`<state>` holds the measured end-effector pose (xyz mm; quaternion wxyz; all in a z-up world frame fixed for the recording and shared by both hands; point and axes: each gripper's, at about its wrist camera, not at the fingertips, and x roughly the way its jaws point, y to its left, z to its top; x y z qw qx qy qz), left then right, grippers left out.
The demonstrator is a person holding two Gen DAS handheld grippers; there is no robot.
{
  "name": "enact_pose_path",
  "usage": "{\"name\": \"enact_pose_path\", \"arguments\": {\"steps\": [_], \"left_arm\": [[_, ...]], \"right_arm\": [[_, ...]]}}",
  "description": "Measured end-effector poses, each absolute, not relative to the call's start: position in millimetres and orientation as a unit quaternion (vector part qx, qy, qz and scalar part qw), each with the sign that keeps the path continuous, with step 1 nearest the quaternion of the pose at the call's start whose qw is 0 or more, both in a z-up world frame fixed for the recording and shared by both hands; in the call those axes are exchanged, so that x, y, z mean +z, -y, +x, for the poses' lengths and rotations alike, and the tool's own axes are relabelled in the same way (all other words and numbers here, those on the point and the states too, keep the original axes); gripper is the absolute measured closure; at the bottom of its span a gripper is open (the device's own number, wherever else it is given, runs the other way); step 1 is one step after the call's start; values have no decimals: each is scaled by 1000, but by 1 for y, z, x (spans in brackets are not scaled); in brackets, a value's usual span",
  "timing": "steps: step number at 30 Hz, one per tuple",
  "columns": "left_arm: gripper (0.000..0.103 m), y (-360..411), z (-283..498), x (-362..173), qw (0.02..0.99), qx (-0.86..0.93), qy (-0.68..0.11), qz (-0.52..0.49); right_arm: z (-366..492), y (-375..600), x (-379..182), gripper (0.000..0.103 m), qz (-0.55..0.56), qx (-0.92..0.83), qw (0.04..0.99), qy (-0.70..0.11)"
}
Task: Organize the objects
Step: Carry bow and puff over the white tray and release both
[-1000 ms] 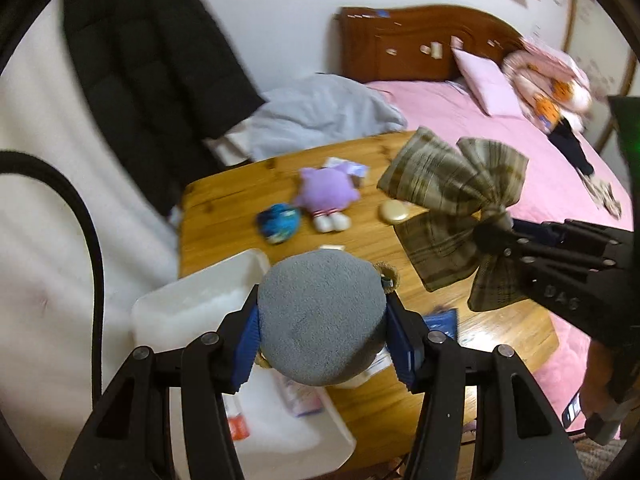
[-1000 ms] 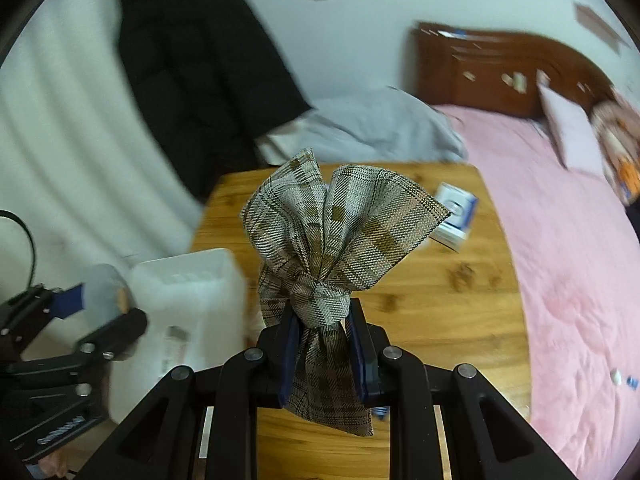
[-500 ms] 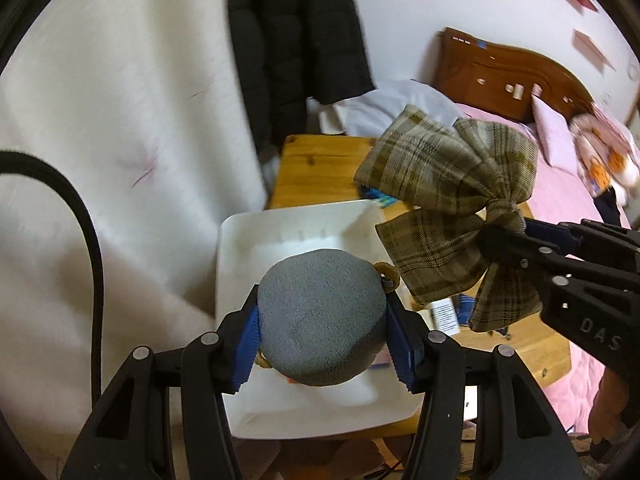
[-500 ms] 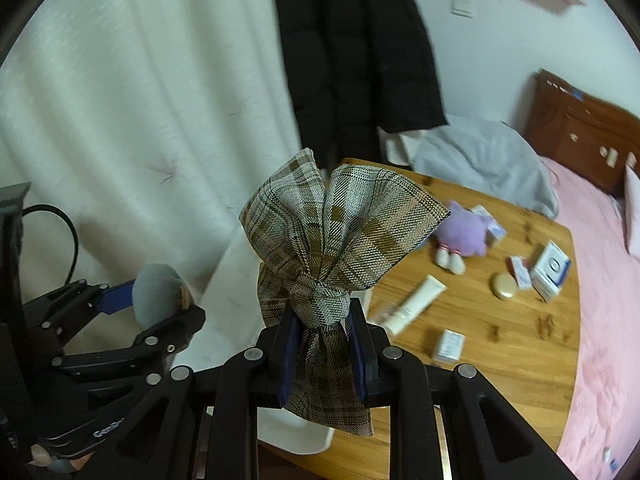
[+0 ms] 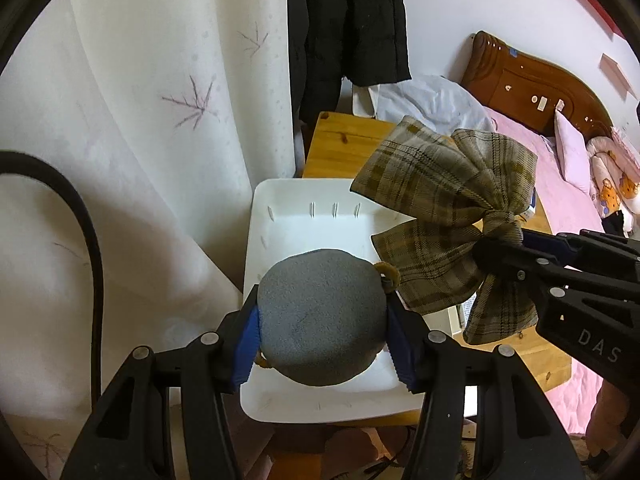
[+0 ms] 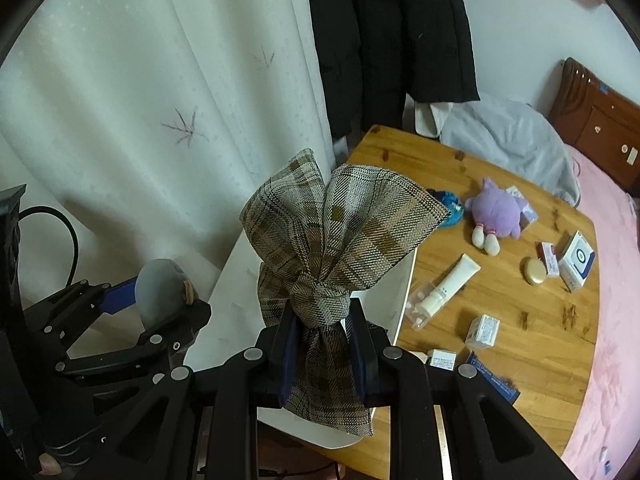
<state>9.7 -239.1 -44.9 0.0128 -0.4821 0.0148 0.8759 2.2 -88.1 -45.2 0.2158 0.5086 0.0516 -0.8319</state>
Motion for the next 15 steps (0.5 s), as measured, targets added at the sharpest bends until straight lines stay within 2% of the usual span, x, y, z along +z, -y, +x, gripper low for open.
{"name": "enact_pose_path", "arguments": {"steps": [15], "left_arm": [[42,234,2,-77,17,841,-24,-540]], "right_arm": [[-10,98,-86,79,574,-789,212,-62]]}}
